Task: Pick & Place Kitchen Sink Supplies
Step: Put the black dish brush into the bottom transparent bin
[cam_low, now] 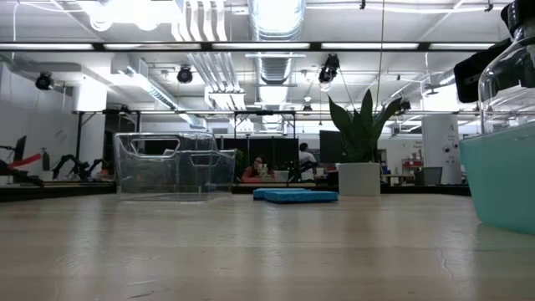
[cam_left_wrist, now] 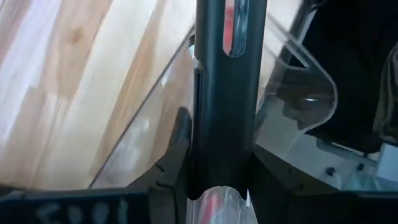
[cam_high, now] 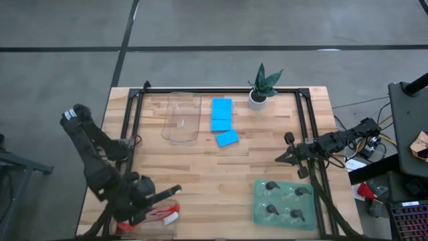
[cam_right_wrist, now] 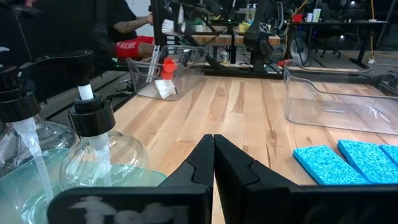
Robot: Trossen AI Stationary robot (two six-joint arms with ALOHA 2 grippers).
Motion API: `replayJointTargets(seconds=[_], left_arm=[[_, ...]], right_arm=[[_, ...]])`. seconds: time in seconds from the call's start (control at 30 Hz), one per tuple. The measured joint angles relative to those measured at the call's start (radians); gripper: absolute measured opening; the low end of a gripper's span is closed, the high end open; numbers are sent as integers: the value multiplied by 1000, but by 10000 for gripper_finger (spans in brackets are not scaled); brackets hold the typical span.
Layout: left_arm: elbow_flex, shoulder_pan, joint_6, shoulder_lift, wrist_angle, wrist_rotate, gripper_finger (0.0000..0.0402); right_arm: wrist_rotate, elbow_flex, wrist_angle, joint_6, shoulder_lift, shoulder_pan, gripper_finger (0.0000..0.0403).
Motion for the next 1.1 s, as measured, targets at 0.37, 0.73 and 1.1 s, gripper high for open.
replayJointTargets(seconds=[0.37, 0.73, 1.1], left_arm=[[-2, -108, 7, 127, 16, -59, 122], [-2, -157, -15, 229, 28, 24, 125], [-2, -170, -57, 272, 18, 11, 155]], right_arm=[[0, 0, 0, 0, 0, 0, 8], [0, 0, 0, 0, 0, 0, 8], [0, 0, 0, 0, 0, 0, 8]])
